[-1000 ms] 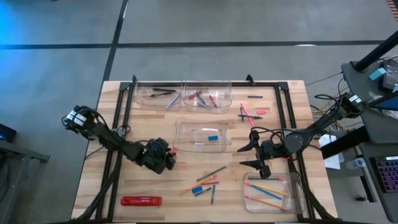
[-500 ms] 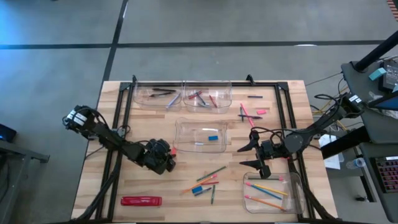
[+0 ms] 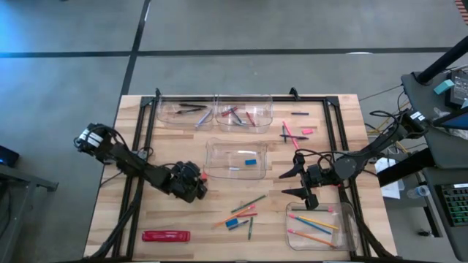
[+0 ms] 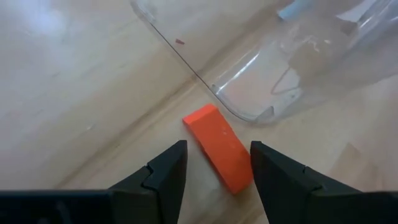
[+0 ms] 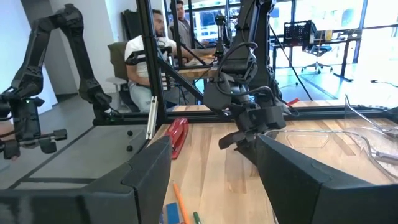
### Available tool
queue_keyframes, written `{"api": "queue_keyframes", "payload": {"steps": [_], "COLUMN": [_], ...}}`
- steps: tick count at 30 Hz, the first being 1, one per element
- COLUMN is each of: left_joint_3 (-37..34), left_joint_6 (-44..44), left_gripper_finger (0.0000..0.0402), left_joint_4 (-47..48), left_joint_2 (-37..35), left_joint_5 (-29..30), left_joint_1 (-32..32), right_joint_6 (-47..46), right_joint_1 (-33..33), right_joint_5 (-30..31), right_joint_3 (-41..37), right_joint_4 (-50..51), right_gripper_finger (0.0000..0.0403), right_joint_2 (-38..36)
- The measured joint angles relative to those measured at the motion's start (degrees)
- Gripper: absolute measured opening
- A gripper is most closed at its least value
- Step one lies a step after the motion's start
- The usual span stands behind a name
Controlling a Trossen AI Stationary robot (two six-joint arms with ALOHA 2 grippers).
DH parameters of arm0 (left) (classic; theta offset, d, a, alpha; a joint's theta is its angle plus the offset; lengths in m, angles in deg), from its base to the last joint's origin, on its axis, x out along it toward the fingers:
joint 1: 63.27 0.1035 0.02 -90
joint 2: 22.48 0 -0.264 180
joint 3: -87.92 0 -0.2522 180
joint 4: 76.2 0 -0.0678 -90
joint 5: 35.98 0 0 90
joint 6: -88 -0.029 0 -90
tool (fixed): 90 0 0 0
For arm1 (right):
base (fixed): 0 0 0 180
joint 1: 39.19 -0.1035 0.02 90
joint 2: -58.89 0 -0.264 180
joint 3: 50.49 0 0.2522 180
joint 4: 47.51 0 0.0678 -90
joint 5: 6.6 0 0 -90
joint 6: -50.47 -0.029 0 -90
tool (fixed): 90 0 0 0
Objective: Sort crayons/erasers/pens/pencils in bins
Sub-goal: Put the orange eraser into the middle transparent bin
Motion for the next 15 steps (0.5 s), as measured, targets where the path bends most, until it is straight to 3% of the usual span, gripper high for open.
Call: {"api": "queue_keyframes", "payload": {"steps": [15], "left_joint_3": [1.8], "left_joint_6": [-0.8], "left_gripper_finger": [0.0162], "left_joint_4": [2.4], "left_joint_2": [-1.3], "left_joint_5": [0.6], "left_joint_1": [0.3], "right_joint_6": [0.1], "right_joint_1": [0.0], "right_joint_5": [0.0], "right_joint_3": [0.0], "right_joint_4": [0.0], "right_gripper_finger": [0.0219], "right_joint_2": [0.0]}}
